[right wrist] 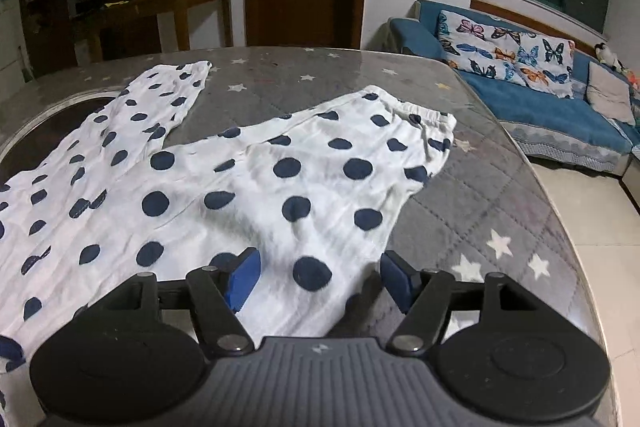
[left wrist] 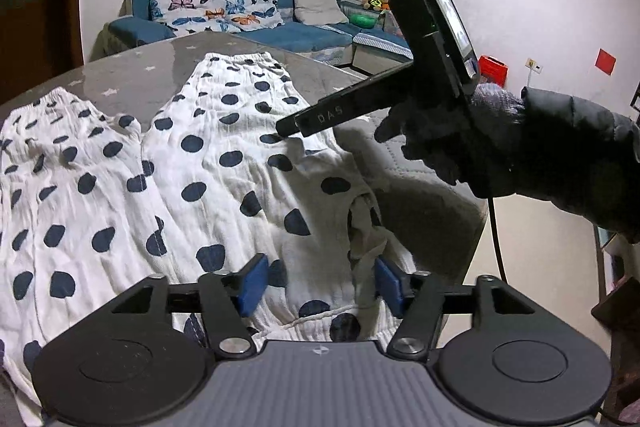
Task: Fold clothes
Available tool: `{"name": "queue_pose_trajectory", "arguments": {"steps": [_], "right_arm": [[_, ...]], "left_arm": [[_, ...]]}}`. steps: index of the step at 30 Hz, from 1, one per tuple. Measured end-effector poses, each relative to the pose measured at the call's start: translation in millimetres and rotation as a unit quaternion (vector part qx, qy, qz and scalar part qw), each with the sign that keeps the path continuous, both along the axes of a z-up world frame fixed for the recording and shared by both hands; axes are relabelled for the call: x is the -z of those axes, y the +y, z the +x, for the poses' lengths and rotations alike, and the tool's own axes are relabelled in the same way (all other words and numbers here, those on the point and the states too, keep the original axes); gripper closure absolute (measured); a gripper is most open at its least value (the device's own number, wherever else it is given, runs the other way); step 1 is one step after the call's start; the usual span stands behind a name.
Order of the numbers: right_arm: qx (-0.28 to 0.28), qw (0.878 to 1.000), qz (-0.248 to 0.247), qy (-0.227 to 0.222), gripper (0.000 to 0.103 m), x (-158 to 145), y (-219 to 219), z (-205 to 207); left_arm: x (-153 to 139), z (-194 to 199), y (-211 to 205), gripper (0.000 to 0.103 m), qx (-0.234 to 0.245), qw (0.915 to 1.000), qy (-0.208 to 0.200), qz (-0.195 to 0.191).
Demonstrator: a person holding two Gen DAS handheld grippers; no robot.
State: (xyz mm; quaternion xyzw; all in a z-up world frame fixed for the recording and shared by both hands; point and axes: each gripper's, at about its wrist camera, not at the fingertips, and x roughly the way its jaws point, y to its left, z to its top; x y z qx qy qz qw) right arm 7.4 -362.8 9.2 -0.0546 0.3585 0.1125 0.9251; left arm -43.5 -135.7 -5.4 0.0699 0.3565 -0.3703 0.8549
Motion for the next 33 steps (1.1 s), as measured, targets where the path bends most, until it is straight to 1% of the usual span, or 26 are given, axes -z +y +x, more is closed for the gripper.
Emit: {"name": "queue_pose_trajectory", "arguments": {"steps": [8,10,16,19,22,24,26,28,30,32,33], "right_arm": [[0.011,1.000,0.006,-0.010,0.033,-5.1,-4.6,-12.1],[0.014,1.000,0.007,-0.012,0.029,-6.5,-5.7,-14.3],[0.025,1.000,0.011,-0.014,0.028,-10.2,-11.2,-17.1],[0.029,0.999,0.013,-0.014,0.028,-11.4,-15.0,-15.9],[0.034,0.999,0.016,-0.015,0.028,-12.4,-19.0,-13.9],[0.040,0.999,0.018,-0.014,0.028,-12.6,-22.2,-11.5],[0.043,0.999,0.021,-0.014,0.029,-12.8,-25.0,-8.9],[0.046,0.999,0.022,-0.014,0.029,-12.8,-27.3,-6.0],[0.049,0.998,0.022,-0.015,0.029,-12.8,-29.2,-2.0],[0.054,0.998,0.024,-0.015,0.030,-12.7,-31.9,2.5],[0.057,0.998,0.027,-0.014,0.030,-12.7,-33.6,5.5]], "left_arm": [[-5.6,-11.1,-8.7,0.028,-0.001,0.9995,-0.027,0.019],[-7.3,-13.7,-10.5,0.024,-0.004,0.9991,-0.035,0.024],[-11.5,-22.8,-17.3,0.024,0.002,0.9976,-0.059,0.035],[-12.9,-30.1,-22.5,0.026,0.016,0.9965,-0.071,0.039],[-11.5,-38.3,-30.7,0.030,0.034,0.9944,-0.086,0.050],[-9.1,-42.4,-36.9,0.037,0.043,0.9926,-0.095,0.061],[-5.8,-43.2,-41.3,0.046,0.047,0.9916,-0.098,0.071],[-3.1,-42.7,-44.2,0.048,0.047,0.9910,-0.098,0.077],[-2.7,-42.7,-45.5,0.048,0.046,0.9905,-0.102,0.079],[-2.9,-43.0,-48.2,0.055,0.047,0.9896,-0.109,0.082],[-1.9,-42.4,-50.2,0.056,0.049,0.9894,-0.108,0.084]]}}
